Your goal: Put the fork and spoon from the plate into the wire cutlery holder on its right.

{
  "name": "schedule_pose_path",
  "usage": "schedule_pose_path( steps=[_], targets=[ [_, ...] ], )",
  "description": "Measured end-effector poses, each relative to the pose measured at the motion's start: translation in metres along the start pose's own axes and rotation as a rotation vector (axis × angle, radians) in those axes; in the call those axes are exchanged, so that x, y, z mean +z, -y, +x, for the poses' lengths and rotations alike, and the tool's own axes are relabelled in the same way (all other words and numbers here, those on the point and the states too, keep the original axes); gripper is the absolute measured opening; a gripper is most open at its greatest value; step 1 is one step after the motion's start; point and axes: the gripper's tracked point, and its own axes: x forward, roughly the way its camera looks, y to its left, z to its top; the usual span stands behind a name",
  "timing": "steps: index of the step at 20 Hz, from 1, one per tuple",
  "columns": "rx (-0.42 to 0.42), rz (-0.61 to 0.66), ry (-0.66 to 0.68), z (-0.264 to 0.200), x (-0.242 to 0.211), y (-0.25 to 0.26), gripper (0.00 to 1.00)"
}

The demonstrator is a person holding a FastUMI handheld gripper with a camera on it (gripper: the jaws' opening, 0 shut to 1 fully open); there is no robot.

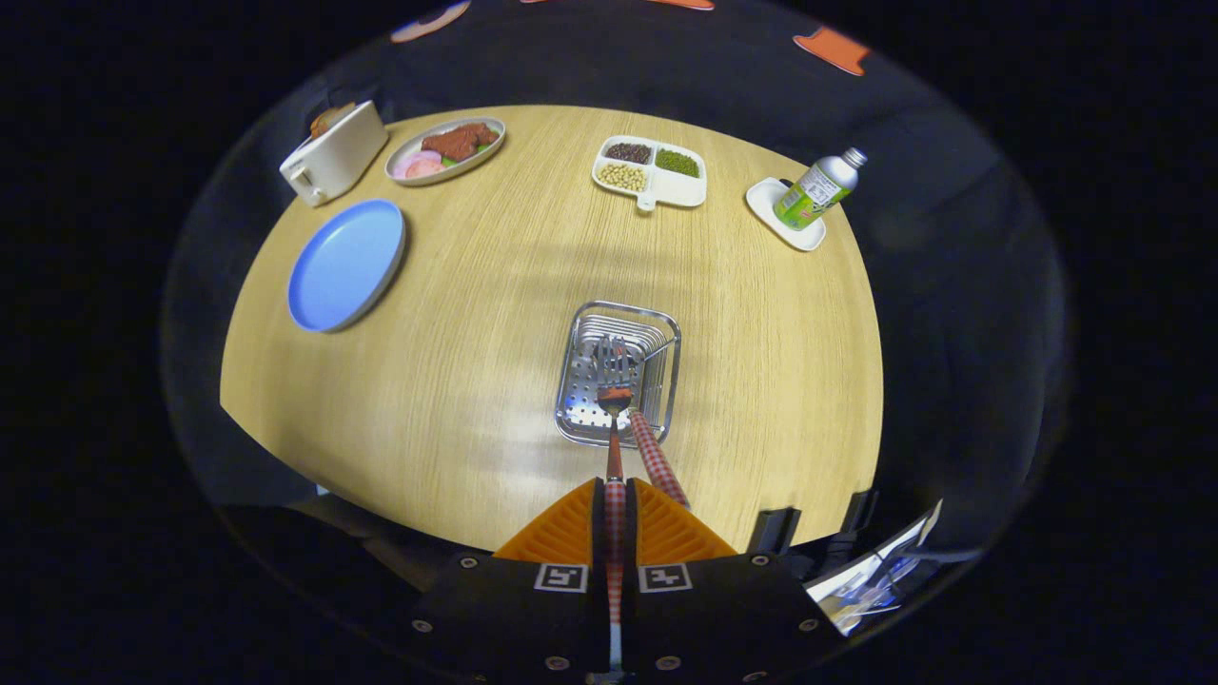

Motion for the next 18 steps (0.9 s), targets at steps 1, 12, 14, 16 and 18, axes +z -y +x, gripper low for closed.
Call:
schedule_pose_path(
  steps=[1,12,14,16,18],
  targets=[
    [0.01,-0.018,-0.021,0.001,0.002,0.0,0.05],
    [0.159,0.016,-0.204,0.029,0.034,-0.001,0.09],
    [0.175,0.02,-0.227,0.031,0.034,-0.001,0.11],
    [0.182,0.022,-0.231,0.032,0.035,-0.001,0.11],
    [0.189,0.045,-0.2,0.03,0.041,0.0,0.11]
  ],
)
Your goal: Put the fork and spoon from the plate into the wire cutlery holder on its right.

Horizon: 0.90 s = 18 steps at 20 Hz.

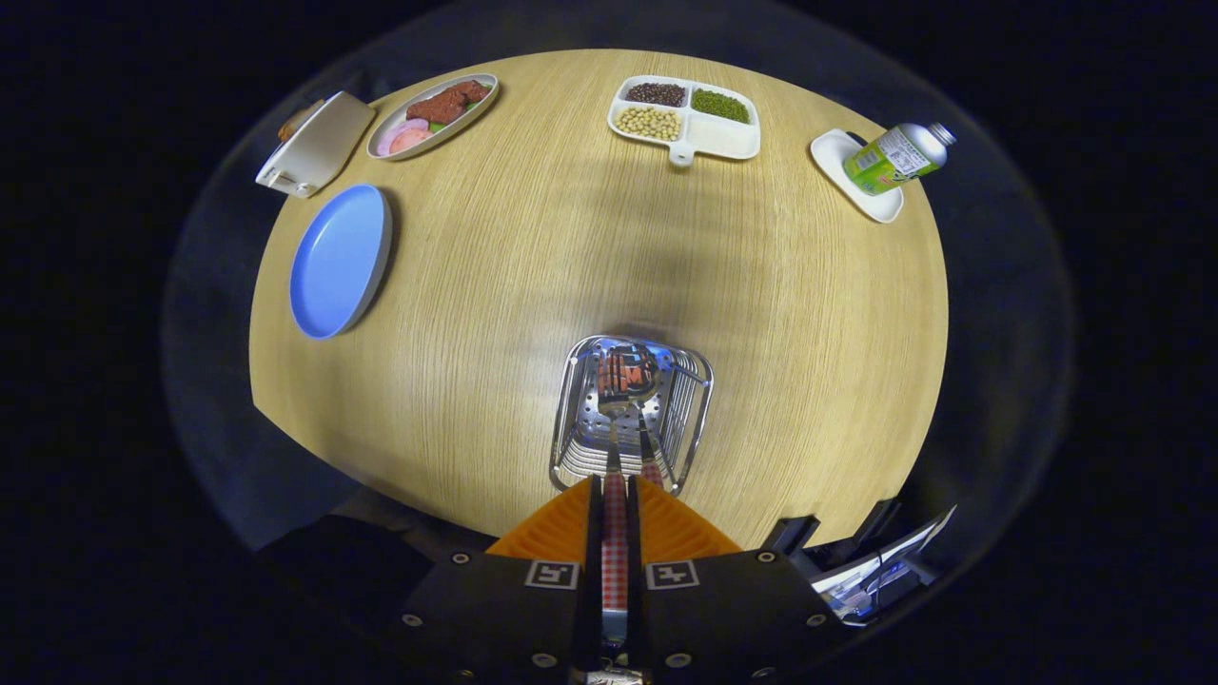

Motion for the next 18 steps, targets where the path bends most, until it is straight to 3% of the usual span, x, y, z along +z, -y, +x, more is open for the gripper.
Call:
schedule_pose_path(
  steps=[5,7,10,13,16,18],
  targets=[
    [0.024,0.078,0.237,-0.029,0.032,0.005,0.16],
    [0.045,0.112,0.391,-0.055,0.053,0.001,0.28],
    [-0.042,0.068,0.673,-0.109,0.087,0.004,0.5],
    [0.016,0.087,0.902,-0.166,0.105,-0.022,0.55],
    [0.053,0.115,1.064,-0.205,0.117,-0.032,0.8],
    [0.068,0.133,1.142,-0.232,0.121,-0.035,0.89]
  ],
)
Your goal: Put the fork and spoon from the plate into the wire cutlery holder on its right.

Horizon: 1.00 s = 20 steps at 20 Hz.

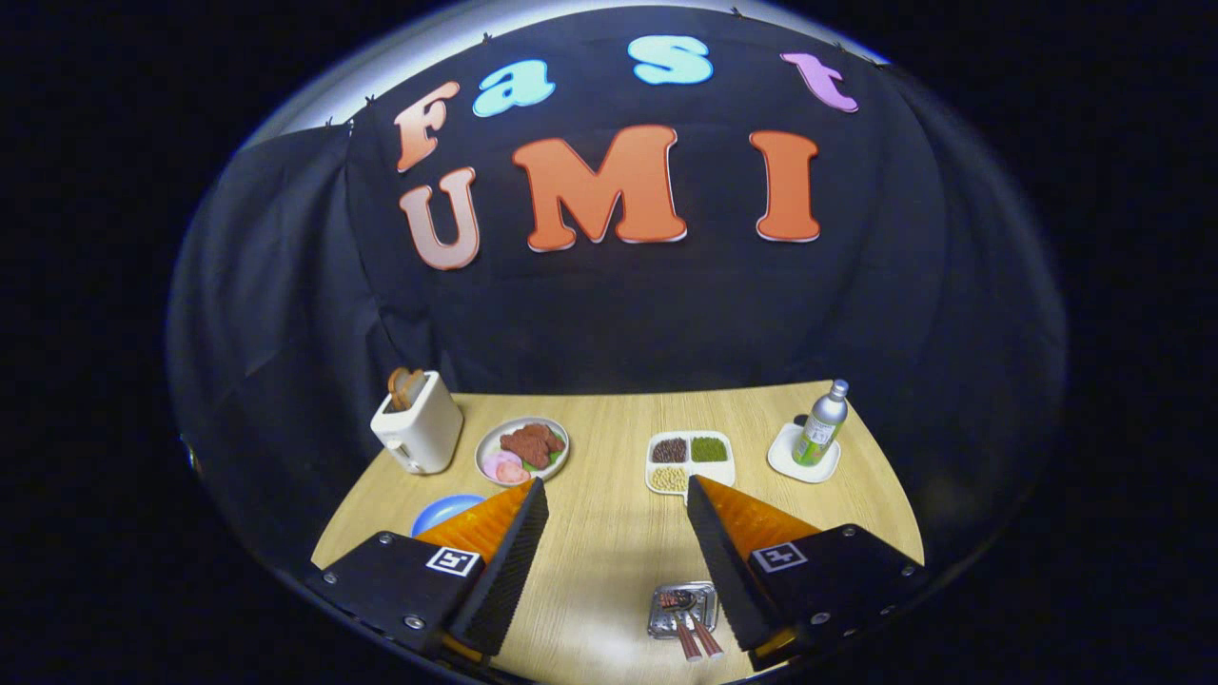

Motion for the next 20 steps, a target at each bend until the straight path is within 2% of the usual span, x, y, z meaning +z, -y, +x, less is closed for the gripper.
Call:
schedule_pose_path(
  steps=[3,7,20],
  targets=[
    [0.026,0.046,0.132,-0.014,0.045,-0.012,0.92],
    [-0.01,-0.003,0.312,-0.045,0.097,-0.008,0.94],
    [0.021,-0.11,0.486,-0.079,0.156,-0.055,0.96]
  ],
)
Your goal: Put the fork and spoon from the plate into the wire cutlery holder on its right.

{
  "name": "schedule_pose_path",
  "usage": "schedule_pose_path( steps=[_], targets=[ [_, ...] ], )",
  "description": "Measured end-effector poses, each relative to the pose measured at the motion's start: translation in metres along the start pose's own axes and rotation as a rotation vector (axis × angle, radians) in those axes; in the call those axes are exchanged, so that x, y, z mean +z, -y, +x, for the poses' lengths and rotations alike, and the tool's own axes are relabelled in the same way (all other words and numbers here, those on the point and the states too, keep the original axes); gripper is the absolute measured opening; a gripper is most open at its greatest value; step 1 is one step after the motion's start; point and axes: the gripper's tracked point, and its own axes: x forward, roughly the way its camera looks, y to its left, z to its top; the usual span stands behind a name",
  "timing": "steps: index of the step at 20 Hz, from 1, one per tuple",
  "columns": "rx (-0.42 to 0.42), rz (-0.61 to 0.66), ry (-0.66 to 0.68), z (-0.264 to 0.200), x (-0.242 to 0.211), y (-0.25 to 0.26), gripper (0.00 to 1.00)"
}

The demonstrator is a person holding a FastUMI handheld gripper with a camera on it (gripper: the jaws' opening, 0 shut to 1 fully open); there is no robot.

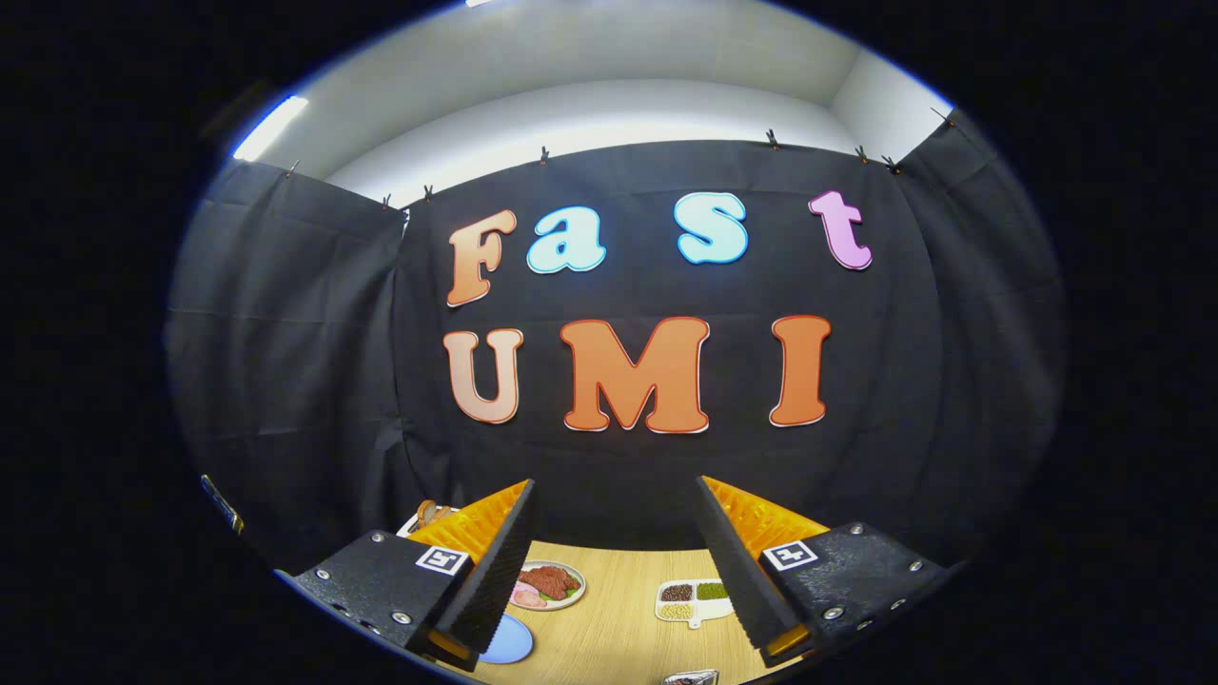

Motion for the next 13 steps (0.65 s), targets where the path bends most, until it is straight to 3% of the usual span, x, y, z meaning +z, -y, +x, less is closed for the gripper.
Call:
schedule_pose_path(
  steps=[13],
  targets=[
    [0.018,0.01,0.052,-0.005,0.018,-0.007,0.96]
  ],
)
